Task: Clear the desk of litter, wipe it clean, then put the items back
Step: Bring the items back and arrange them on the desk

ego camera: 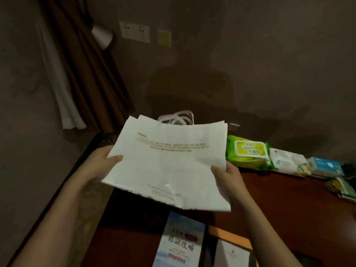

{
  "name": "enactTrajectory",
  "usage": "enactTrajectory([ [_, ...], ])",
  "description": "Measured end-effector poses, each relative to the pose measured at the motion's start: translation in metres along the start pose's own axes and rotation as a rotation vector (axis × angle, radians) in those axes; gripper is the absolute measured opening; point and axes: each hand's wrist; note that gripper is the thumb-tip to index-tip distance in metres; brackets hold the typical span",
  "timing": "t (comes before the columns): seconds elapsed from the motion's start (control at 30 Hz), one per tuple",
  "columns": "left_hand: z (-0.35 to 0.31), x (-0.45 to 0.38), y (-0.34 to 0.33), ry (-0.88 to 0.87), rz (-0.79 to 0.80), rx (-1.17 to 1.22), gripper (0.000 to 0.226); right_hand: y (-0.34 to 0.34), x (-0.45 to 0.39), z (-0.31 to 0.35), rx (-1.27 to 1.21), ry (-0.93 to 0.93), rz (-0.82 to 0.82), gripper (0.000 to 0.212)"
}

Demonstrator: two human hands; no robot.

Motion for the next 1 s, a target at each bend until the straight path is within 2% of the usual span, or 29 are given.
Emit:
enactTrajectory([
  [0.1, 0.023, -0.030, -0.029, 0.014, -0.059, 0.068, 0.030, -0.016, -0.031, -0.018, -0.044, -0.105, -0.106, 0.028],
  [0.17, 0.041, -0.047, -0.048, 0.027, -0.077, 0.103, 0.030, -0.015, -0.051, -0.042, 0.156, -0.175, -0.179, 0.020],
  [0.23, 0.061, -0.060, -0.064, 0.069, -0.078, 0.099, 0.032, -0.012, -0.063, -0.064, 0.383, -0.268, -0.186, 0.025],
  [0.3, 0.080, -0.066, -0.072, 0.099, -0.056, 0.131, 0.040, -0.009, -0.064, -0.082, 0.504, -0.345, -0.180, 0.028],
  [0.37, 0.100, -0.068, -0.075, 0.071, -0.017, 0.071, 0.059, -0.008, -0.056, -0.090, 0.601, -0.322, -0.186, 0.026],
  [0.47, 0.119, -0.063, -0.070, 0.060, 0.052, -0.155, 0.101, -0.009, -0.047, -0.099, 0.662, -0.257, -0.183, 0.025],
  [0.53, 0.130, -0.064, -0.067, 0.016, 0.117, -0.290, 0.126, -0.012, -0.048, -0.103, 0.699, -0.222, -0.200, 0.016],
  [0.6, 0.135, -0.068, -0.065, -0.021, 0.210, -0.461, 0.142, -0.016, -0.052, -0.103, 0.718, -0.222, -0.219, 0.018],
  [0.7, 0.130, -0.073, -0.066, -0.031, 0.278, -0.592, 0.138, -0.018, -0.058, -0.102, 0.747, -0.251, -0.237, 0.035],
  [0.87, 0.112, -0.078, -0.074, -0.015, 0.465, -0.750, 0.129, -0.021, -0.063, -0.102, 0.718, -0.312, -0.265, 0.035],
  [1.0, 0.113, -0.080, -0.080, -0.035, 0.415, -0.757, 0.118, -0.019, -0.064, -0.102, 0.723, -0.315, -0.276, 0.034],
])
Point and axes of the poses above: each hand's wrist, its own x-axis away from the middle knuckle, its own y-axis out of the back of the hand, z = x × y, and after that the axes turned 10 degrees about x, right-handed
